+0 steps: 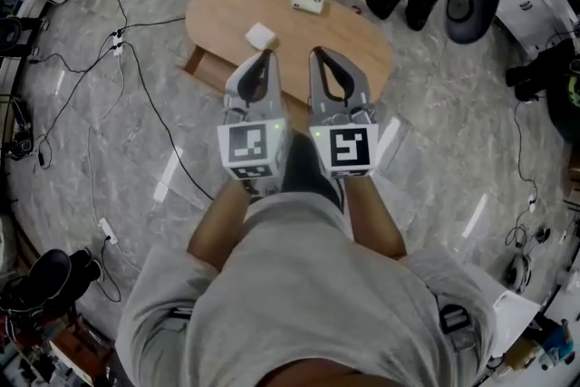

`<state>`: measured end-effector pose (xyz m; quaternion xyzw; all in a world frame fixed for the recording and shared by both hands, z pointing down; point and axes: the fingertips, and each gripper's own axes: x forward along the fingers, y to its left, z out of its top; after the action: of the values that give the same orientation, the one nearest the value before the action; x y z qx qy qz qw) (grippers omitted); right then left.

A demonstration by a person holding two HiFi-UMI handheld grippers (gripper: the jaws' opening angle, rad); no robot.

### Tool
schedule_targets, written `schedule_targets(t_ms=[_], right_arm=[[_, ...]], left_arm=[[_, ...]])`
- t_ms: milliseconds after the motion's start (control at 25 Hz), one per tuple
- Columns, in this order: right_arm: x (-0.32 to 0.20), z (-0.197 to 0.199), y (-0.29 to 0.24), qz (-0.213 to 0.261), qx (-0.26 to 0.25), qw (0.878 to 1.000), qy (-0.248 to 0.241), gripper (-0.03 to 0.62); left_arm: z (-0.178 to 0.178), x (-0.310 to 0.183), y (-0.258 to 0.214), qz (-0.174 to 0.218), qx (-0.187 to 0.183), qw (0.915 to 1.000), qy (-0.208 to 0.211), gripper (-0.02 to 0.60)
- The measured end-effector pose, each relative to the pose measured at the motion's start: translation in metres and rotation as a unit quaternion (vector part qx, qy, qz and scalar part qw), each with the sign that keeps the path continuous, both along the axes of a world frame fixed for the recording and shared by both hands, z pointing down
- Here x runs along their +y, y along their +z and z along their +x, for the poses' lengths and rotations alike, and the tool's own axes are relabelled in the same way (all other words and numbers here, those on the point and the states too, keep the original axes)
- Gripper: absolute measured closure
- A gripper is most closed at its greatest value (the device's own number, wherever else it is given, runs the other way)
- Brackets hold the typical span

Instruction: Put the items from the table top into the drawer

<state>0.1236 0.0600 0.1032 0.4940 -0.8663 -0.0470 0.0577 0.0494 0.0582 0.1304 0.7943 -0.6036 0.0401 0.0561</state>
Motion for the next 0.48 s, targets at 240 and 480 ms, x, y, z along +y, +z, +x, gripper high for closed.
schedule_targets(t_ms=[240,480], right_arm=[[-0.105,0.012,0.055,-0.061,0.028,0.998,-0.011,0.586],[-0.162,0.024,0.169,-0.148,0.050,0.987,-0.045,0.586]], left_arm=[[0.006,-0.088,0.056,-0.082,-0.005,0.9966,-0.008,0.561],[0.031,-0.142,0.149,-0.149,-0.023,0.9885,0.008,0.561]])
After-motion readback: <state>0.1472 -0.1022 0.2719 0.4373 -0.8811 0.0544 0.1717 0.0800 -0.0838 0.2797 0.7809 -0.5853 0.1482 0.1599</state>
